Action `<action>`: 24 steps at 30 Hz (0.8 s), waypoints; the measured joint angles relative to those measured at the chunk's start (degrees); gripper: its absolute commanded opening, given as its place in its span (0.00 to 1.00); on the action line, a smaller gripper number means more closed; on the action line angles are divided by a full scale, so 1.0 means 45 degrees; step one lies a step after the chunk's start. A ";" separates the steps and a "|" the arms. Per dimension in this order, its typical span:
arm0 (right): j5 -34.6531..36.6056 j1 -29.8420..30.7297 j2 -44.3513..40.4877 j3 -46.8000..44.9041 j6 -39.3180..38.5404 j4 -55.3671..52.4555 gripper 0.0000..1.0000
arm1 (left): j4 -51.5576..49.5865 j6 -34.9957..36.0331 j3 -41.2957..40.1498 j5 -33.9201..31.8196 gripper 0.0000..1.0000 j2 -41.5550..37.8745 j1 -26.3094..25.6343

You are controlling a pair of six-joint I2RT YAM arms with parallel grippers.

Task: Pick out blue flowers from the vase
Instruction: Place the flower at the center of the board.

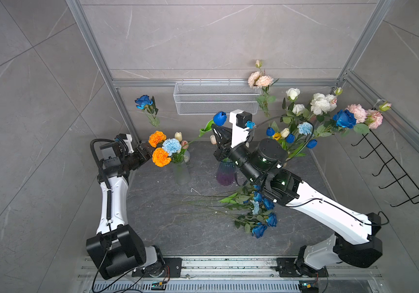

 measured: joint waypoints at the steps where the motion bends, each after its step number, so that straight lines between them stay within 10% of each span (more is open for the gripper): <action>1: 0.0136 0.0005 -0.0287 -0.0427 0.0359 0.0000 0.00 | -0.0194 0.0136 0.0170 -0.0262 0.84 -0.0185 0.0000; 13: 0.1258 -0.0189 -0.2671 -0.8048 0.9583 0.0622 0.00 | -0.1443 0.0840 0.1001 -0.1865 0.85 -0.1734 0.0000; 24: 0.2079 -0.0102 0.0296 -1.2075 1.8127 0.3376 0.00 | -0.1885 0.1010 0.1311 -0.1938 0.85 -0.1734 0.0000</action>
